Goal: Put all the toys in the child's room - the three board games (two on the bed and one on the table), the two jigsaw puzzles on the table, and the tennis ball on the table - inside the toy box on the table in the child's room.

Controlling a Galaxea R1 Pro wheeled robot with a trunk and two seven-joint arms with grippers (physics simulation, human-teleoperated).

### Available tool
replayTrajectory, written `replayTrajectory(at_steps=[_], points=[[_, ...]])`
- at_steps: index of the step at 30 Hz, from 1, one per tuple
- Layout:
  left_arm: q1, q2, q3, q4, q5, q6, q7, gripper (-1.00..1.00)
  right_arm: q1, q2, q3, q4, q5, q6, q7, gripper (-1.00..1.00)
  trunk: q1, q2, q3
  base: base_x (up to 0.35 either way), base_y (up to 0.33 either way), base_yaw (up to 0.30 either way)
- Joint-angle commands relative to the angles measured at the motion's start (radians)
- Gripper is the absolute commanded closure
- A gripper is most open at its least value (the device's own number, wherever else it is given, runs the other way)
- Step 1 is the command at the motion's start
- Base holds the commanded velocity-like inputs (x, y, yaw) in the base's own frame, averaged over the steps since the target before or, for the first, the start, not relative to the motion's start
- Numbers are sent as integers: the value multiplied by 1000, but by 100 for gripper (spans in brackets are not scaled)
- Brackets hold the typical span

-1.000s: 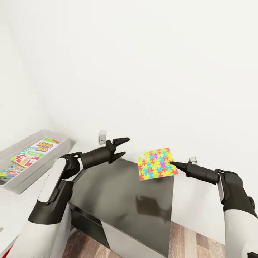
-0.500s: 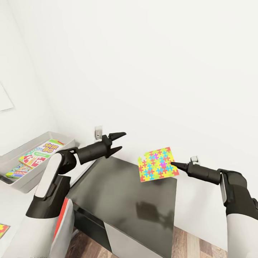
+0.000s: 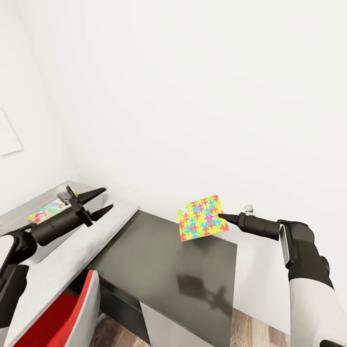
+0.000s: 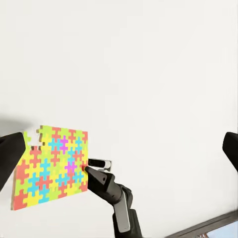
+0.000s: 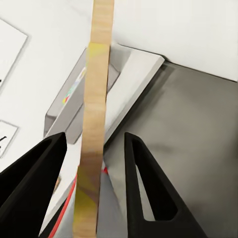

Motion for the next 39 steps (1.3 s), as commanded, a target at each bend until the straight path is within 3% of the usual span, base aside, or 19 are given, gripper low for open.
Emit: replayTrajectory(at_steps=[1, 4, 14, 21, 26, 39], points=[[8, 0, 4, 0, 4, 4, -2, -100, -1, 1, -2, -1, 11, 7, 9, 100, -4, 6, 4, 0, 0, 0], [36, 1, 17, 0, 3, 4, -25, -100, -2, 5, 1, -1, 12, 7, 9, 100, -15, 27, 18, 0, 0, 0], [41, 4, 24, 0, 0, 5, -22, -100, 4, 8, 40, -15, 9, 7, 10, 100, -54, 97, 65, 0, 0, 0], [51, 8, 29, 1, -14, 4, -18, -100, 7, 6, 44, -25, 1, 7, 16, 100, -80, 146, 98, 0, 0, 0], [83, 37, 46, 1, -16, 5, -17, -100, 9, 4, 44, -46, -1, 7, 19, 100, -100, 181, 122, 0, 0, 9], [94, 42, 49, 1, -16, 4, -16, -100, 11, 7, 49, -57, 0, 7, 18, 100, -149, 272, 165, 0, 0, 3]])
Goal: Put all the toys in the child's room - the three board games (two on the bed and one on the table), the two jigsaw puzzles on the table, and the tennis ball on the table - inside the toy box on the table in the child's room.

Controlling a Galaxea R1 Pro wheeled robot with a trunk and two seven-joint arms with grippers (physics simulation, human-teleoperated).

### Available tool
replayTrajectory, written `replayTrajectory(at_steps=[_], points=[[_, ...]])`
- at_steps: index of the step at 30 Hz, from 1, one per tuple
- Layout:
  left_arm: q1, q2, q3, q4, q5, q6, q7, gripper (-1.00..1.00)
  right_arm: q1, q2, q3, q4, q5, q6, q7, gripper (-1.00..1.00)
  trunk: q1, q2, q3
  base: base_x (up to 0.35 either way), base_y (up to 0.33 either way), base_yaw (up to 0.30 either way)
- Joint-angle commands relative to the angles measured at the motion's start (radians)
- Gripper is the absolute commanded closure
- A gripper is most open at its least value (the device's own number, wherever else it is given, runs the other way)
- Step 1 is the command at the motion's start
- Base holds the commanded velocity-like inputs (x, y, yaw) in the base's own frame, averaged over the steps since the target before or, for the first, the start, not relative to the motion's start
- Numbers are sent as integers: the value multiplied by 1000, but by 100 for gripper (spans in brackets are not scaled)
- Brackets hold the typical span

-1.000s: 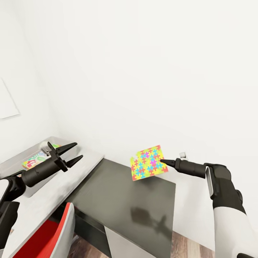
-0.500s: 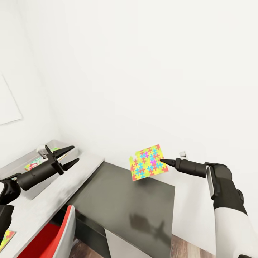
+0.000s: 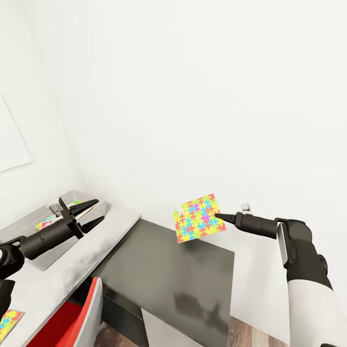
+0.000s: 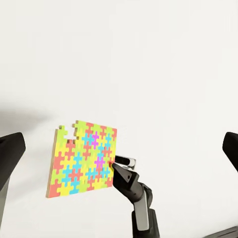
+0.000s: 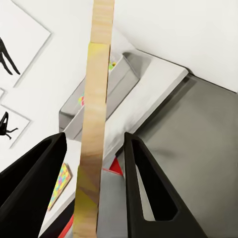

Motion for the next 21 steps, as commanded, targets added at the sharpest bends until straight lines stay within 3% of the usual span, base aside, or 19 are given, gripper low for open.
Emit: replayTrajectory(at_steps=[1, 21], points=[[-1, 0, 1, 0, 2, 4, 3, -100, 0, 1, -2, -15, 11, 7, 9, 100, -4, 6, 2, 0, 0, 0], [5, 1, 6, 0, 1, 3, 3, -100, 5, 3, -4, -97, 9, 7, 10, 100, -80, 146, 65, 0, 0, 0]])
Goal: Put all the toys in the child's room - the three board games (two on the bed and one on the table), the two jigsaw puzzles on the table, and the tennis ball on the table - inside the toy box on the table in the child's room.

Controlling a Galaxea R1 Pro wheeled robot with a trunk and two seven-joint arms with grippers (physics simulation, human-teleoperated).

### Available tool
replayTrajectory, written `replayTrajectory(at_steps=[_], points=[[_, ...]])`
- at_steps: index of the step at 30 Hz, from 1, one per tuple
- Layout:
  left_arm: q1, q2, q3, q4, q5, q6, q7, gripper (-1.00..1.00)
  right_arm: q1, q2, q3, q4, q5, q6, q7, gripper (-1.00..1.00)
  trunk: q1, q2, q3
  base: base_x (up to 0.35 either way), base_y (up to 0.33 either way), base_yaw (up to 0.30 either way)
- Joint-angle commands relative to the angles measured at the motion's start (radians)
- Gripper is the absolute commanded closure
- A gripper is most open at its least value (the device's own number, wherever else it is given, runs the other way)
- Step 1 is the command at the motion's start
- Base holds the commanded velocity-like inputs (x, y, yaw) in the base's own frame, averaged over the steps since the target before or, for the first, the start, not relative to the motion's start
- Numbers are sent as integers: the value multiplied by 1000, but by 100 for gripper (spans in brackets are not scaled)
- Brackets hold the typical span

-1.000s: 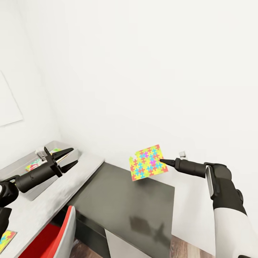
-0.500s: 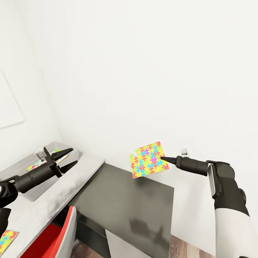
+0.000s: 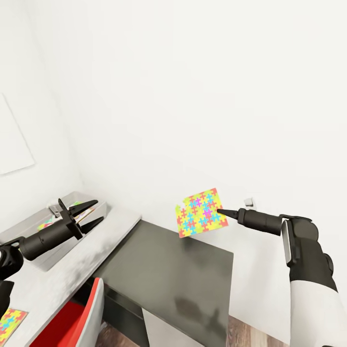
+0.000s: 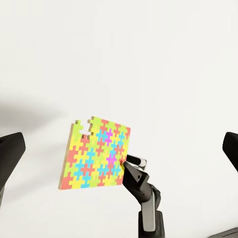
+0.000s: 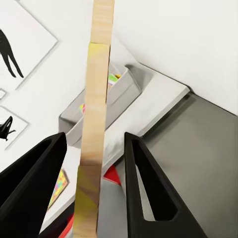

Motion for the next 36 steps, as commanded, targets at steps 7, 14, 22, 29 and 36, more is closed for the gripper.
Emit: replayTrajectory(at_steps=[7, 14, 22, 29, 36], points=[[8, 0, 2, 0, -10, 4, 3, -100, -2, 4, -5, -2, 14, 7, 8, 100, -26, 48, 20, 0, 0, 0], [9, 0, 2, 1, -12, 3, 4, -100, -2, 4, -4, -2, 17, 7, 7, 100, -53, 97, 42, 0, 0, 0], [9, -1, 0, 3, -12, 1, 8, -100, -2, 4, -4, -3, 14, 7, 7, 100, -72, 132, 58, 0, 0, 0], [9, -1, 0, 5, -12, 1, 16, -100, -2, 3, -3, -5, 10, 7, 8, 100, -72, 132, 58, 0, 0, 0], [31, -3, 6, 0, -12, -6, 7, -100, -1, 3, -3, -5, 10, 7, 10, 100, -72, 132, 58, 31, -10, 0]])
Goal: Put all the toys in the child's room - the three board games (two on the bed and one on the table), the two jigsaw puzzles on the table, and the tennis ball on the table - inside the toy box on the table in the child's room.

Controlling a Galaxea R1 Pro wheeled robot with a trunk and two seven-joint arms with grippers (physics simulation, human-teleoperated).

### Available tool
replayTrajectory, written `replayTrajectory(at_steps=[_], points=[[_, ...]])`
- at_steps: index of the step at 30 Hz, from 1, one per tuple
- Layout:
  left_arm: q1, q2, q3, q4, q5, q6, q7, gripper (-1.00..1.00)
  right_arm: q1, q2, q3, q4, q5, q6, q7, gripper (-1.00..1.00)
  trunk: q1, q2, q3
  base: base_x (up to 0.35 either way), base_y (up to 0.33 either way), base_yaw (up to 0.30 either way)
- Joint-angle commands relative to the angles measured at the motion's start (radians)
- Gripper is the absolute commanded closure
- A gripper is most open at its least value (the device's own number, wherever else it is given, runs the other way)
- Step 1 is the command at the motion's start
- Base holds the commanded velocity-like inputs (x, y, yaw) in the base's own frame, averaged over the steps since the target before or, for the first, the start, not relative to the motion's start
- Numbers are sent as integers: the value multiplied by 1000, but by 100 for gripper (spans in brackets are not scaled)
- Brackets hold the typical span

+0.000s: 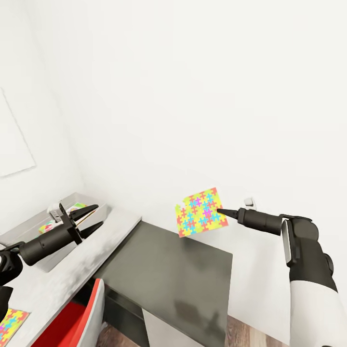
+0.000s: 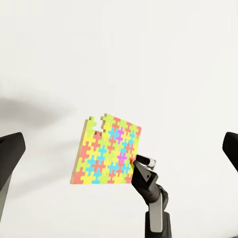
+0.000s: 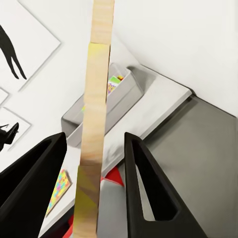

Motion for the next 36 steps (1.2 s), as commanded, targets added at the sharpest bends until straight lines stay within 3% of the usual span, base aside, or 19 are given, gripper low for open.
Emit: replayTrajectory(at_steps=[1, 11, 20, 28, 36], points=[[0, -1, 3, 0, 3, 3, 3, -100, -1, 0, -1, -1, 10, 7, 9, 100, 1, -2, -2, 36, -13, 0], [4, -8, 13, 0, 3, 0, 8, -100, -2, -1, -1, -1, 11, 7, 10, 100, 1, -2, -2, -137, -4, 43], [4, -10, 12, 1, 3, 0, 8, -100, -2, -1, 0, -1, 15, 7, 9, 100, 1, -2, -1, -309, 6, 265], [3, -2, 13, -1, 5, 10, -1, -100, -2, -1, 1, 0, 15, 7, 10, 100, 1, -2, -1, -92, 11, 294], [35, 1, 86, -1, 5, 12, 8, -100, -2, -1, 1, -1, 15, 7, 9, 100, 1, -2, -1, -9, 1, 296]])
